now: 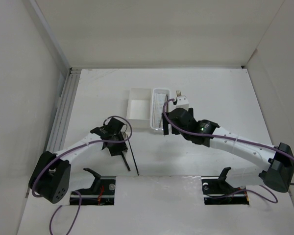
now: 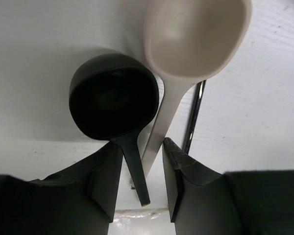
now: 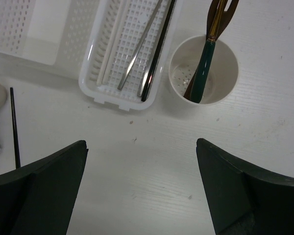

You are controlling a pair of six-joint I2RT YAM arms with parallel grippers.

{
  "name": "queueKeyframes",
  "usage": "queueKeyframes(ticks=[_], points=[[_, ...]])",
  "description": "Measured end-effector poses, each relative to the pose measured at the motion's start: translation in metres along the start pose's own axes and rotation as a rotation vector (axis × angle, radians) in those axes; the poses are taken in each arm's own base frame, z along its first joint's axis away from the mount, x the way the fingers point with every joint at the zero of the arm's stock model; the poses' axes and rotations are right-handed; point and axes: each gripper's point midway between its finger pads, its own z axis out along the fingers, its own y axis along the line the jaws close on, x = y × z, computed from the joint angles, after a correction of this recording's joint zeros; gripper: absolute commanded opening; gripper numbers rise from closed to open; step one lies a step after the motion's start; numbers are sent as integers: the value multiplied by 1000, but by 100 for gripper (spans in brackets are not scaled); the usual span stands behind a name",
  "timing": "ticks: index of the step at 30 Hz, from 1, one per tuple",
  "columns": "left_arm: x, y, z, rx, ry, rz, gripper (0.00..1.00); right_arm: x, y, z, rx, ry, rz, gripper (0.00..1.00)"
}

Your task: Sort the eating utensils into containers

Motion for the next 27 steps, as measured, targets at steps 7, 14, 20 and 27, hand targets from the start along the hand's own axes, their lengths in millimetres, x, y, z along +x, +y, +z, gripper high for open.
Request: queueKeyframes(ticks=[7, 14, 20, 27], points=[[3, 6, -9, -52, 37, 12, 48, 0, 0, 0, 0, 0, 1, 97], [-3, 2, -20, -62, 34, 25, 26, 0, 0, 0, 0, 0, 8, 97], [-8, 12, -21, -84, 52, -30, 20, 0, 1, 0, -1, -1, 10, 97], [-5, 13, -19, -88, 83, -33, 30, -3, 0, -3, -6, -9, 22, 97]])
